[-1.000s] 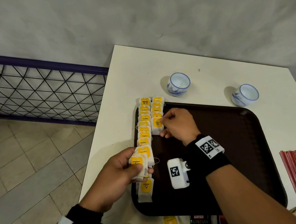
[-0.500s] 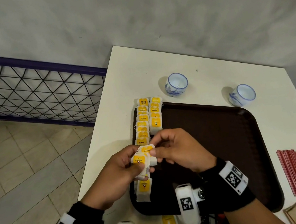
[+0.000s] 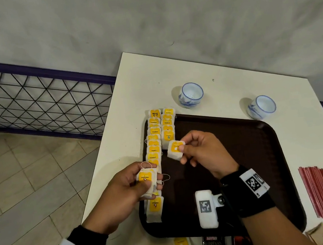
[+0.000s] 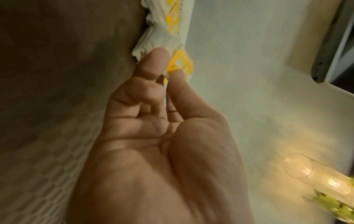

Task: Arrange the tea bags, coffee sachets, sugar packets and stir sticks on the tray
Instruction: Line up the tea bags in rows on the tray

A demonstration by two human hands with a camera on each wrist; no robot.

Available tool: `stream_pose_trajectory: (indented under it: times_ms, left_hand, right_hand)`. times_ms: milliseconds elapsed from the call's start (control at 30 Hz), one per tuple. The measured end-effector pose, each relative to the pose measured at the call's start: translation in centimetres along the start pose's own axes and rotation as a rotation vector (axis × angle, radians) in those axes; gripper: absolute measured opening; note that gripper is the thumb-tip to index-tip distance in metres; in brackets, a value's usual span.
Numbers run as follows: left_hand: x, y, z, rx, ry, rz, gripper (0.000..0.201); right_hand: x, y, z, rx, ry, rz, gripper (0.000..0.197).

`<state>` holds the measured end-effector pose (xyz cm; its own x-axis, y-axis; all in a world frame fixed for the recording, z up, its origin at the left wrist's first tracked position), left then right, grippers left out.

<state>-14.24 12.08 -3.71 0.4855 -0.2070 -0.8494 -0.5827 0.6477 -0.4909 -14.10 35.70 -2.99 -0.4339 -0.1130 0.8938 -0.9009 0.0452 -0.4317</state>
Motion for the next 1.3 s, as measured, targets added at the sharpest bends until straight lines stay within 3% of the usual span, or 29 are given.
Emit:
stream_pose_trajectory:
  times_ms: [500, 767, 933, 1300]
  left_hand:
    - [0.5, -0.9, -0.3, -0.059, -0.086, 0.011, 0.029]
    - [1.6, -0.3, 0.2, -0.047, -0.279, -0.041, 0.042]
    - [1.2, 0.0, -0.1, -0.022, -0.256, -0.030, 0.049]
    - [0.3, 0.3, 0.3, -0.019, -0.135, -0.007, 0.046]
  right_hand:
    - [-0.8, 3.0, 0.8, 0.012, -0.038, 0.112, 0.007]
    - [-1.1, 3.7, 0.9, -0.063, -0.079, 0.106, 0.011]
    - [-1.3, 4.0, 1.0, -0.092, -0.099, 0.109, 0.010]
    - [-1.4, 3.9, 0.9, -0.134, -0.163, 0.096, 0.012]
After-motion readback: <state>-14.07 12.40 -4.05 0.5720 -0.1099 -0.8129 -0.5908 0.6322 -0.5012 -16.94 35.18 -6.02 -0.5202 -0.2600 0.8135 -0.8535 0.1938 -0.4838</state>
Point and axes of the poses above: each hand's wrist, its own y-axis towards the middle knuckle, its own z-axis out of the palm, x = y × z, the point moved 2 cm from there along y, towards the middle knuckle, and after that the axes turned 10 degrees about x, right-handed, at the moved point
